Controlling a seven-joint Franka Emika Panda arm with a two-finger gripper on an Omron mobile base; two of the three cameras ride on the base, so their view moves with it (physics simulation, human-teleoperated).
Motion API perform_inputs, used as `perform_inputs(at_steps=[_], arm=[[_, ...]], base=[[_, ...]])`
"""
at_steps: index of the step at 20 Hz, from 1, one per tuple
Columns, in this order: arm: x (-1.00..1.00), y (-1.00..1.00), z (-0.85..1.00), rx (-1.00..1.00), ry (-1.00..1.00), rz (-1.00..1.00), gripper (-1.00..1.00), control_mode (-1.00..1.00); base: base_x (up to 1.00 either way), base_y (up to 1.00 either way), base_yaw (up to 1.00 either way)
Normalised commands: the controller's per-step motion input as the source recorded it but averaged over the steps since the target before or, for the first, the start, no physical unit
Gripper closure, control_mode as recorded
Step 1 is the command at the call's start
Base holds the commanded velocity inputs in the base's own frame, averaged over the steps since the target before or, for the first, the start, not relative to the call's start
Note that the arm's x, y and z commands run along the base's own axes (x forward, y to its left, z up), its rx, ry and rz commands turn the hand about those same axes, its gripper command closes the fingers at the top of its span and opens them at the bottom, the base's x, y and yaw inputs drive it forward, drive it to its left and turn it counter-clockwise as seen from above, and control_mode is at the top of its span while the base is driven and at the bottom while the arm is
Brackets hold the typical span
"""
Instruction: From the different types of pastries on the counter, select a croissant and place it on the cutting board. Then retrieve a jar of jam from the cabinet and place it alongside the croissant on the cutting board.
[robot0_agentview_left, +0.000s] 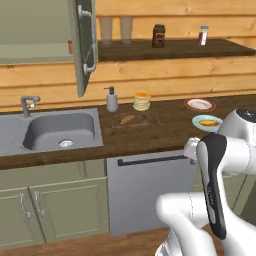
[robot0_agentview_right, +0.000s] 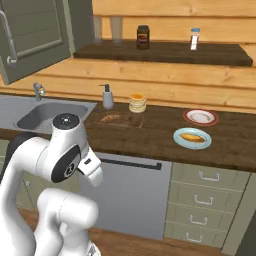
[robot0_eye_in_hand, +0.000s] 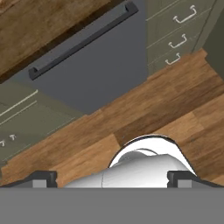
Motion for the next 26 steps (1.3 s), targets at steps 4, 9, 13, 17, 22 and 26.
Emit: perform_inputs(at_steps=[4, 9, 13, 17, 22, 26], arm=[[0.00, 0.00, 0.00, 0.00, 0.00, 0.00, -1.00, 1.00], [0.00, 0.00, 0.00, 0.00, 0.00, 0.00, -1.00, 1.00], [0.00, 0.00, 0.00, 0.00, 0.00, 0.00, -1.00, 1.00], [0.00, 0.00, 0.00, 0.00, 0.00, 0.00, -1.00, 1.00], [0.00, 0.00, 0.00, 0.00, 0.00, 0.00, -1.00, 1.00], [0.00, 0.00, 0.00, 0.00, 0.00, 0.00, -1.00, 1.00]], base=[[-1.00, 1.00, 0.01], [-0.69, 1.00, 0.00], [-0.05, 1.00, 0.00], [0.39, 1.00, 0.00], [0.92, 0.50, 0.00], [1.00, 0.06, 0.00]])
